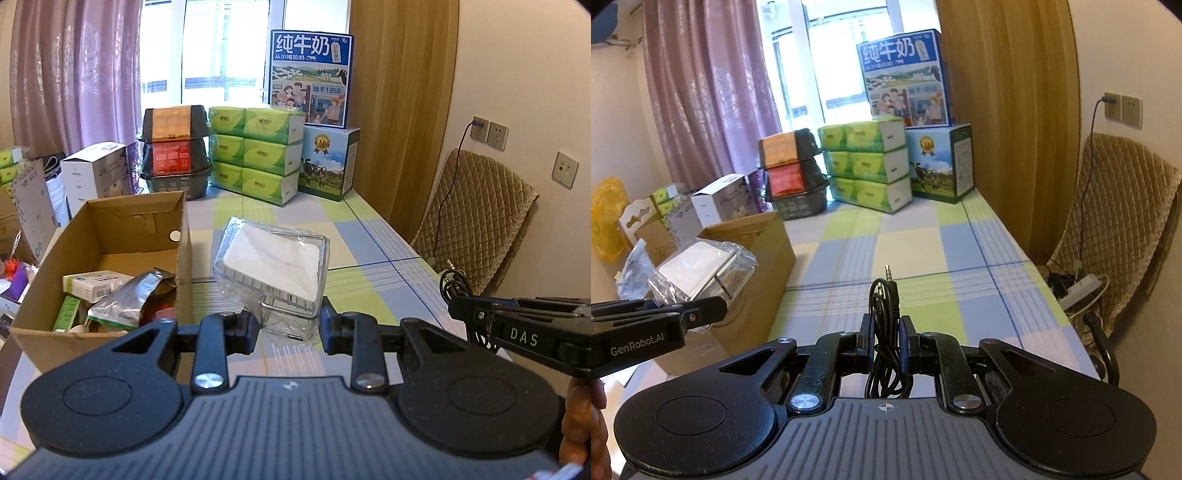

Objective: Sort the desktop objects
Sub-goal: 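Carry the wrapped item and black cable in both tools over the cardboard box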

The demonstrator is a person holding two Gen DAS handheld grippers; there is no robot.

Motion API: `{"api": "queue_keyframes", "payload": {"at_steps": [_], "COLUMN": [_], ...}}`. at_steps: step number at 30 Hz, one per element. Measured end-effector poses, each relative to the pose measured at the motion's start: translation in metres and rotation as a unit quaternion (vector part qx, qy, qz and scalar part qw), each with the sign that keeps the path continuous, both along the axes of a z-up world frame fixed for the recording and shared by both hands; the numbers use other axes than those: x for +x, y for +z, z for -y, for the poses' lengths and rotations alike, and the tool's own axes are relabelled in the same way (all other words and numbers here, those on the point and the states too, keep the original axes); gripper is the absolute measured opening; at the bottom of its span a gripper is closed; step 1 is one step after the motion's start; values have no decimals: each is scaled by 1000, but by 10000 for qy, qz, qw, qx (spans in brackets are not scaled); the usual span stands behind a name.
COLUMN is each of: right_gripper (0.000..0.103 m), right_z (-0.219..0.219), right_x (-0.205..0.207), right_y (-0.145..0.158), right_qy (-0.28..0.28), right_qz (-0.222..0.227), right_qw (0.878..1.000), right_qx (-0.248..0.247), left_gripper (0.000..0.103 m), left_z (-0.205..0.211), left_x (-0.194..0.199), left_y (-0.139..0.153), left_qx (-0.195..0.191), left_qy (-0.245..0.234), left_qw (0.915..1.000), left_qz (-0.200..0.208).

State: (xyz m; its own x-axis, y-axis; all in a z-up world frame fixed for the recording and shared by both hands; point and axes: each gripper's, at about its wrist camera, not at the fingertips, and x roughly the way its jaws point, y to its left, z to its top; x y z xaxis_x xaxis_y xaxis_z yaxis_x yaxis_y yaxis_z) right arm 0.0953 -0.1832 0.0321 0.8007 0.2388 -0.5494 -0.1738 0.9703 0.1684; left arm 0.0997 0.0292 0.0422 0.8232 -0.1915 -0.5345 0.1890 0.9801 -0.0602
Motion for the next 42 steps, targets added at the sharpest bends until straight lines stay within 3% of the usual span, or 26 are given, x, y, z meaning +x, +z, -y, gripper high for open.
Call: {"api": "queue_keyframes", "payload": {"at_steps": [20, 42], "right_gripper": [10, 10], "right_z": [-58, -127], "right_x": [-27, -33], "right_y": [8, 10], "right_qy": [633, 1333], "right_qz": [6, 92], "right_qw": [9979, 9910], "right_qx": [149, 72], "left_gripper": [27, 27], "left_z": [-58, -123], "left_x": [-47, -69], "left_y": [9, 15], "left_qx": [95, 97], "left_qy": [415, 1028], "left_qw": [9991, 9946], "left_qz": [2, 42]}}
